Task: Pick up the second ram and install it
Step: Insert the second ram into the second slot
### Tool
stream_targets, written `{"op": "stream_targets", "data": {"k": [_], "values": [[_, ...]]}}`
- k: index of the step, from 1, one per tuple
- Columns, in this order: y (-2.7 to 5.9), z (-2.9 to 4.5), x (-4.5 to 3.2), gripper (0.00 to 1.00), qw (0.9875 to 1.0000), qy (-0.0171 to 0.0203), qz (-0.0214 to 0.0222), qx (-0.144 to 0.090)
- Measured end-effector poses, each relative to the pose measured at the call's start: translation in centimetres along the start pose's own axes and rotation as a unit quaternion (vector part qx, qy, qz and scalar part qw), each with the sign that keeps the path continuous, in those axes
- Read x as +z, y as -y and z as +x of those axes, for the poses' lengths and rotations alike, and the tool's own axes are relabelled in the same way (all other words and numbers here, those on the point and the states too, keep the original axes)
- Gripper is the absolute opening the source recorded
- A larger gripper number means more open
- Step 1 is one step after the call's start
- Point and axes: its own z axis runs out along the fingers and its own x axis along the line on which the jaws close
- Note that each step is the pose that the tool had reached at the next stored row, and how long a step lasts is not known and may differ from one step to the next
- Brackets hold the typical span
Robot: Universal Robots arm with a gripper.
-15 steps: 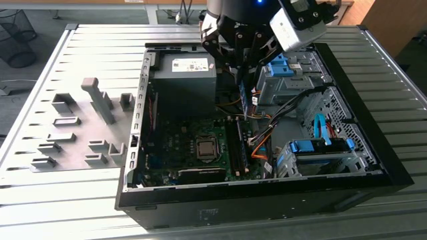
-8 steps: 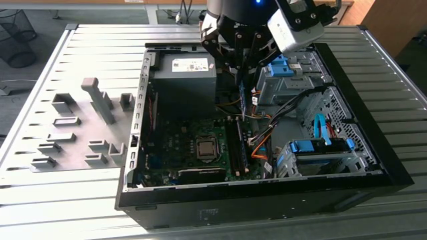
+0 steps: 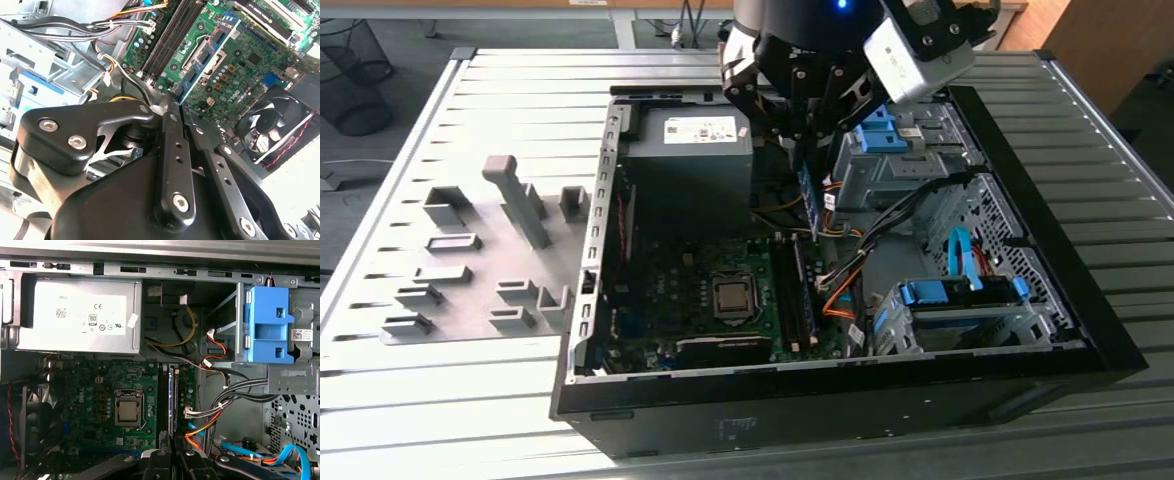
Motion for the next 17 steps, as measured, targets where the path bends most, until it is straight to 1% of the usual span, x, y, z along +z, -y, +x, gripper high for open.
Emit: {"op": "stream_targets", "data": {"k": [6, 17], "values": [[0.00, 0.00, 0.04, 0.14, 1.0000, 0.0001, -0.0002, 0.000], [0.01, 0.02, 0.44, 0.14, 1.0000, 0.0000, -0.0001, 0.000]]}}
